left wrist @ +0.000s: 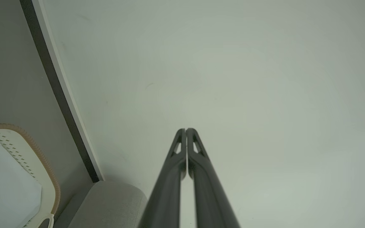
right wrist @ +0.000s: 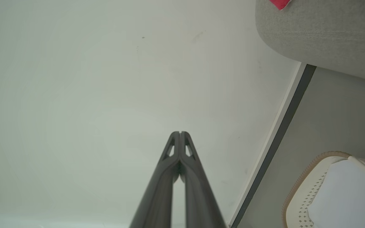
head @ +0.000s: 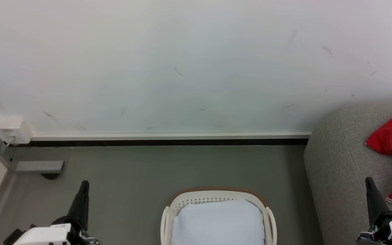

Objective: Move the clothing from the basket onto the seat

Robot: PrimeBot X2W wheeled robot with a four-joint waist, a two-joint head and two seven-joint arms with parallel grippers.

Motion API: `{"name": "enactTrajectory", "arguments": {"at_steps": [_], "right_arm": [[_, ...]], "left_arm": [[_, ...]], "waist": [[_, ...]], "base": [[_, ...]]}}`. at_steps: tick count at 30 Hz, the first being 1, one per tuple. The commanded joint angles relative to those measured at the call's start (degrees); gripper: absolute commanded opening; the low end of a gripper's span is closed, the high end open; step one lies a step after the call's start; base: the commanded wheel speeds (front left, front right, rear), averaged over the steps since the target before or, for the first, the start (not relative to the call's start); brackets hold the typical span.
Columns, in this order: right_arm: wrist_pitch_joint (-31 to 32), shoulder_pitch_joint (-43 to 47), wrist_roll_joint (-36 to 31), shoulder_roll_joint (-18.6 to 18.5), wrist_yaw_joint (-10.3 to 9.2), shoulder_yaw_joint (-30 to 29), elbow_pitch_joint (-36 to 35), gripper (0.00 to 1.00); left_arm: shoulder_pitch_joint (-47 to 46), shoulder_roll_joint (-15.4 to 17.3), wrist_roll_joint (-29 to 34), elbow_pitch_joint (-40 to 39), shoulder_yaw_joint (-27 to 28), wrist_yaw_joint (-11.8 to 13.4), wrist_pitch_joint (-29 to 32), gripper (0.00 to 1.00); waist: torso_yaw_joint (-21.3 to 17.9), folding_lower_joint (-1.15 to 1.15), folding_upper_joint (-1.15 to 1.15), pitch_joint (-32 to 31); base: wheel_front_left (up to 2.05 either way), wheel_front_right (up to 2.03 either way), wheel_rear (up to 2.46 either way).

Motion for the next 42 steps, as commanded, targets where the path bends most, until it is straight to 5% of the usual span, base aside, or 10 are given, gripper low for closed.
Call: {"name": "enactTrajectory", "arguments": {"at_steps": [1, 42], "right_arm": [[0.1, 0.6, 0.1, -0.1, -0.12, -0.1, -0.3, 0.0], [0.3, 0.5, -0.1, 0.1, -0.12, -0.3, -0.3, 0.0]], "left_arm": [[-0.4, 0.4, -0.7, -0.2, 0.1, -0.2, 0.3, 0.0], [-0.4, 0.4, -0.7, -0.2, 0.1, -0.2, 0.3, 0.0]], "waist": [[0.0, 0.0, 0.0, 0.0], [0.0, 0.0, 0.0, 0.0]], "base": [[0.0, 0.0, 0.0], [0.0, 0.0, 0.0]]}}
